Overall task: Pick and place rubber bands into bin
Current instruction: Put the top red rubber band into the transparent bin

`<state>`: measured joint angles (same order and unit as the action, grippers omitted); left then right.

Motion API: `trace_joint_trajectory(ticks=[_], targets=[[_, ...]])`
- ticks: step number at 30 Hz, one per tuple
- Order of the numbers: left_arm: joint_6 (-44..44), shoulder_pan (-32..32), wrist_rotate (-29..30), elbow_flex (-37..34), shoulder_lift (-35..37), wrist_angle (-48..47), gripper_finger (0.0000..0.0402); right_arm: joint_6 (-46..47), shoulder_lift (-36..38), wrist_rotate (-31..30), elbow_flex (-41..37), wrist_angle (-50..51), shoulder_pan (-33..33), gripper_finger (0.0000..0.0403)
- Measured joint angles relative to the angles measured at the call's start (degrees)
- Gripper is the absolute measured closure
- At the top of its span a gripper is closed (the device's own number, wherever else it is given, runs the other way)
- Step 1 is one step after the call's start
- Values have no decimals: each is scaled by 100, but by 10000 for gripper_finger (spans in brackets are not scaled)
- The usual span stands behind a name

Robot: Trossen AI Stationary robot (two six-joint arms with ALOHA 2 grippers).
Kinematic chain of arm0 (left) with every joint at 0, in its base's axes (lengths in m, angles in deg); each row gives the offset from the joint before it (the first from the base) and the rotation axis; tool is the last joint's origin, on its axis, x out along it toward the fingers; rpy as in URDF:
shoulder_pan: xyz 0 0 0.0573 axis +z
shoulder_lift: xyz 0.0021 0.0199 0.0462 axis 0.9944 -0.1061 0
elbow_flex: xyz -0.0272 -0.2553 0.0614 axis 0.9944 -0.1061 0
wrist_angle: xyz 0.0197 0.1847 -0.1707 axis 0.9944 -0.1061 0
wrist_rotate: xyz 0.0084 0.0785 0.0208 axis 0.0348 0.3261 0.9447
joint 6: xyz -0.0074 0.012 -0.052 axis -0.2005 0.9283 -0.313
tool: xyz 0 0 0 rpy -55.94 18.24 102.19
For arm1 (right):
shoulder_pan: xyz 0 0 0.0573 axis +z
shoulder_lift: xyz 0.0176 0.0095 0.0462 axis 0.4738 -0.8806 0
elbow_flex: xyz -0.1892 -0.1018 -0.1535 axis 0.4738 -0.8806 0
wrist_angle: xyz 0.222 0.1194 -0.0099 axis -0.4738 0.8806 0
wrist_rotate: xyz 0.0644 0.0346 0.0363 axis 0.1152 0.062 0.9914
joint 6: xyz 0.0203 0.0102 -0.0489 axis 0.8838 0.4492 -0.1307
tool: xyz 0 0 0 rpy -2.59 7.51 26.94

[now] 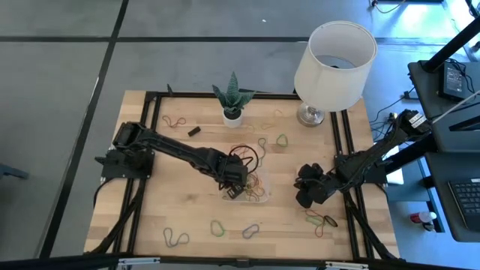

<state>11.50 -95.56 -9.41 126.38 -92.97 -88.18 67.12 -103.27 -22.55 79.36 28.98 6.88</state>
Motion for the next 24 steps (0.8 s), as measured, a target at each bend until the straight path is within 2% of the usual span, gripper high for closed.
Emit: trace_joint_trajectory(ticks=[6,8,13,15,19,24], targets=[[427,70,81,-2,232,-118,308,-48,0,-4,0,-15,1,389],[569,119,416,-2,396,-199,310,-44,0,-4,0,-21,2,389],[1170,215,1817,0,997,-652,318,36,-2,-12,0,-64,-7,389],[1401,346,2043,0,1231,-970,318,237,-1,-56,0,-67,-9,389],[1878,860,2170,-383,1782,-1159,312,434,-2,-309,0,-139,-17,389],[2621,1716,1547,-1574,2659,-551,309,973,-4,-542,0,-146,-80,389]])
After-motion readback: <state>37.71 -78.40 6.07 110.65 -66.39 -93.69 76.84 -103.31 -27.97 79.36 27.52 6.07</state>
